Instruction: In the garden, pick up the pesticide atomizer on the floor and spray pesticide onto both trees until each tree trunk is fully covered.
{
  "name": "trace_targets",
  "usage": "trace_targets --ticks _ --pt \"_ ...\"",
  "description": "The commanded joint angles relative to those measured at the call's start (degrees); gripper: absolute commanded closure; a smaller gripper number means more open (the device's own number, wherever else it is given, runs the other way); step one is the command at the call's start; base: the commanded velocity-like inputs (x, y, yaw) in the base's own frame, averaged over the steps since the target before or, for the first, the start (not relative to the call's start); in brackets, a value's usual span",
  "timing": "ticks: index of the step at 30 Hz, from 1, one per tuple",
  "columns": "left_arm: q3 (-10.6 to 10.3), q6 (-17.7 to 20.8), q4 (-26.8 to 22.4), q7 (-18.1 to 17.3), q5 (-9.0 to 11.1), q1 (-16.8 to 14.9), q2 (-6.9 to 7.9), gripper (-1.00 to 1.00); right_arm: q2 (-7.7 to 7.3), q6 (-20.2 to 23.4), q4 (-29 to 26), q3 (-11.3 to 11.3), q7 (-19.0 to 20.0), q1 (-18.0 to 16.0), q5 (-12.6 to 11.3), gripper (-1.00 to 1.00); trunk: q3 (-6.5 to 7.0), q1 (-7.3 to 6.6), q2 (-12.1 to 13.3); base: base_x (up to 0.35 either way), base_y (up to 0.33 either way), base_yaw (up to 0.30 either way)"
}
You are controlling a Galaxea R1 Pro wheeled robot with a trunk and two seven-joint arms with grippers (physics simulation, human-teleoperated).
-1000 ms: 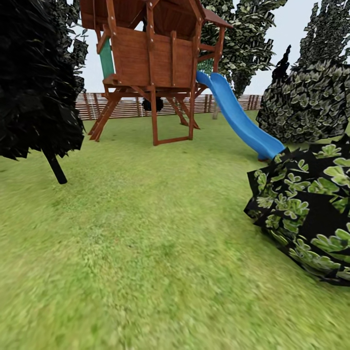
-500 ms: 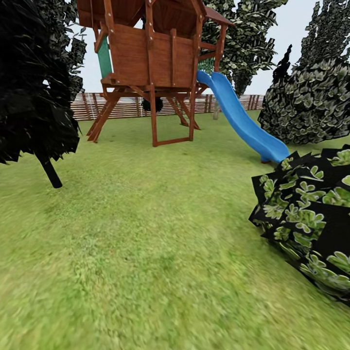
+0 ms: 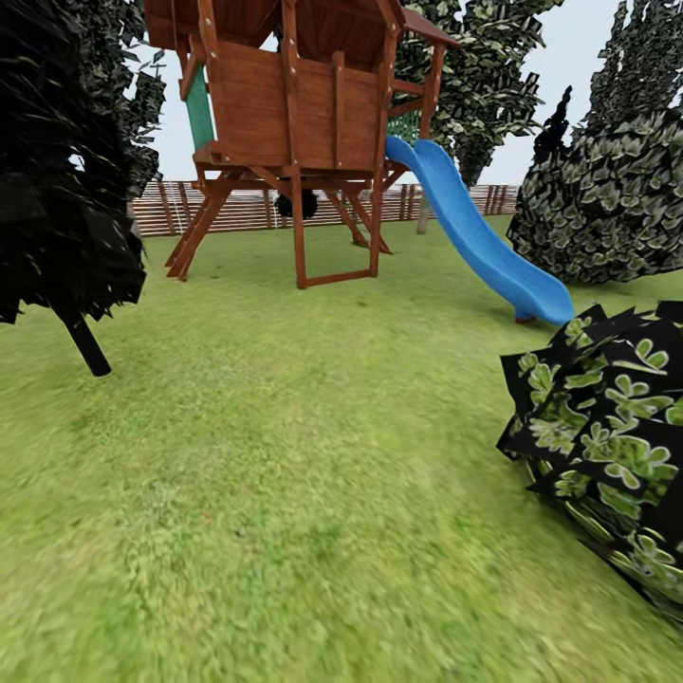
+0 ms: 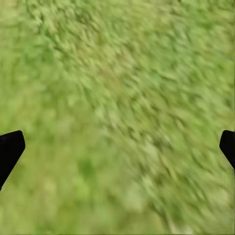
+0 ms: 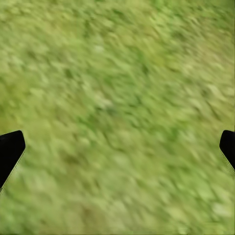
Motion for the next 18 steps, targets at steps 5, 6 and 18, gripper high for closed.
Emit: trace_targets --ticks 5,6,18 --pt "0.0 -0.2 0.0 0.0 0.2 0.0 0.0 -1.0 0.03 -0.2 0.0 -0.2 0.0 0.0 0.4 -1.0 -0.05 0.03 0.0 0.339 0.0 0.0" --pt "0.0 -0.2 0.0 0.0 0.2 0.0 0.0 -1.0 0.03 -0.2 0.1 -0.2 0.0 0.0 0.4 -1.0 -0.05 0.03 0.0 0.339 0.0 0.0" --pt "0.0 -0.2 0.0 0.1 0.3 0.0 0.0 -1.0 0.03 -0.2 0.1 -0.2 0.0 0.0 0.4 -1.0 -0.05 0.03 0.0 0.339 0.0 0.0"
